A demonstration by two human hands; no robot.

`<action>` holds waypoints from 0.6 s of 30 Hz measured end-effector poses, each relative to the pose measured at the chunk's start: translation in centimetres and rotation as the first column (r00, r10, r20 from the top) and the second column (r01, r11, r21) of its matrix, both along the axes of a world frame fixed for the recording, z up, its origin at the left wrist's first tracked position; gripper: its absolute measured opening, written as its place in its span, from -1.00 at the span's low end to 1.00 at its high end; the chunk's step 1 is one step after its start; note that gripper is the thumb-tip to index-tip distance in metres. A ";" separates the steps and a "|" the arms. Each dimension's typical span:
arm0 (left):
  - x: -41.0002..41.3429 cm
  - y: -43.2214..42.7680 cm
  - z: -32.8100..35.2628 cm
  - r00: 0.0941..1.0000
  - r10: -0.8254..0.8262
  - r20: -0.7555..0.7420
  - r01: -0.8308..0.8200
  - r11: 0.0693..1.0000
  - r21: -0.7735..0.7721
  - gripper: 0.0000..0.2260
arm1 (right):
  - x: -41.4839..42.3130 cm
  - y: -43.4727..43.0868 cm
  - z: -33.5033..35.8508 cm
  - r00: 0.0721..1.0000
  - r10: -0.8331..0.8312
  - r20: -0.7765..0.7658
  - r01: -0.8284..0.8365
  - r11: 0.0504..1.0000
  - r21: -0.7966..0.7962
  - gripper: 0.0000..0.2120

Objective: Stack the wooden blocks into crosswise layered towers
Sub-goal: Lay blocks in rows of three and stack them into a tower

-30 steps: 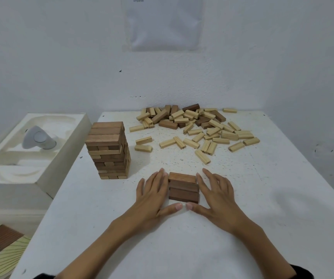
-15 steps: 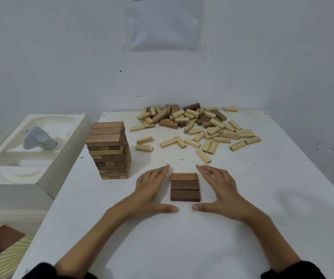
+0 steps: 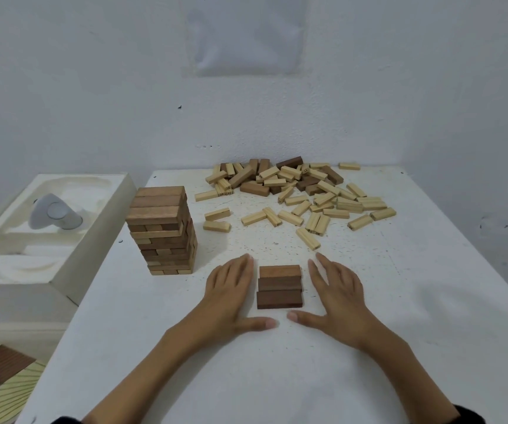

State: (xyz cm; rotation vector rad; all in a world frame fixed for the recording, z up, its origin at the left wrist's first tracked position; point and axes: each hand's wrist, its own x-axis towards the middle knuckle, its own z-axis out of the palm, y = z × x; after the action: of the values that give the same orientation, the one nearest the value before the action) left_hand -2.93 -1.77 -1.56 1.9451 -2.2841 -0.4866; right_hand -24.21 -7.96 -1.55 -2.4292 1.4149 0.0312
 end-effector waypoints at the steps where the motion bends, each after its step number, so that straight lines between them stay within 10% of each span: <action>1: -0.4 0.5 -0.2 0.999 0.007 0.045 -0.008 1.000 0.012 0.08 | 0.0 0.7 0.0 1.000 -0.010 -0.029 0.010 1.000 0.012 0.36; 18: -1.5 1.0 0.0 1.000 0.021 -0.021 -0.019 0.995 0.098 0.08 | 0.0 2.1 -0.1 0.999 0.006 -0.036 -0.005 1.000 0.012 0.32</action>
State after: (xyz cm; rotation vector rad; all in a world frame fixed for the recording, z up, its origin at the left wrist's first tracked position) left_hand -4.39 -0.82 -1.60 1.9936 -2.2650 -0.6255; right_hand -24.17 -5.88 -1.68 -2.4343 1.4196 0.0852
